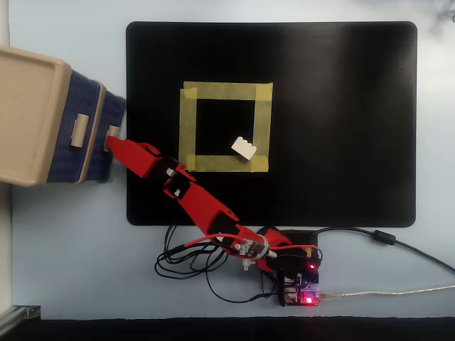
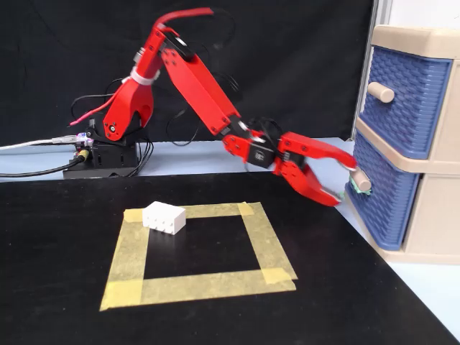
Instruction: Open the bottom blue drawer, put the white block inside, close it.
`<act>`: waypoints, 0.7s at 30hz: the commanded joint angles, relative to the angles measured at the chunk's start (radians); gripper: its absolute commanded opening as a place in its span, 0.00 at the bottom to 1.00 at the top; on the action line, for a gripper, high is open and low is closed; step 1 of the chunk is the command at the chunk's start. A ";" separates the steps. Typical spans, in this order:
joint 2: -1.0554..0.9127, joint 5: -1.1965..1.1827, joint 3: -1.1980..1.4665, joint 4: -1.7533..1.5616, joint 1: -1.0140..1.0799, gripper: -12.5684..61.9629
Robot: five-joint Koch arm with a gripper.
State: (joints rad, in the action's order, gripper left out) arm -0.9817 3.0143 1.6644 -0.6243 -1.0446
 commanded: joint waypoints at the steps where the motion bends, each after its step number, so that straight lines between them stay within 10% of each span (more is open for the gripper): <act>1: 0.015 -0.009 -0.087 -0.086 -0.018 0.62; 8: 0.060 -0.025 -0.127 -0.064 -0.018 0.53; 14: 0.038 -0.031 -0.003 0.095 0.018 0.06; 21: -0.242 -0.026 0.479 0.069 0.143 0.06</act>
State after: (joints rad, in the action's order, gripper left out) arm -1.1750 2.9851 2.0770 -0.5691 -0.9035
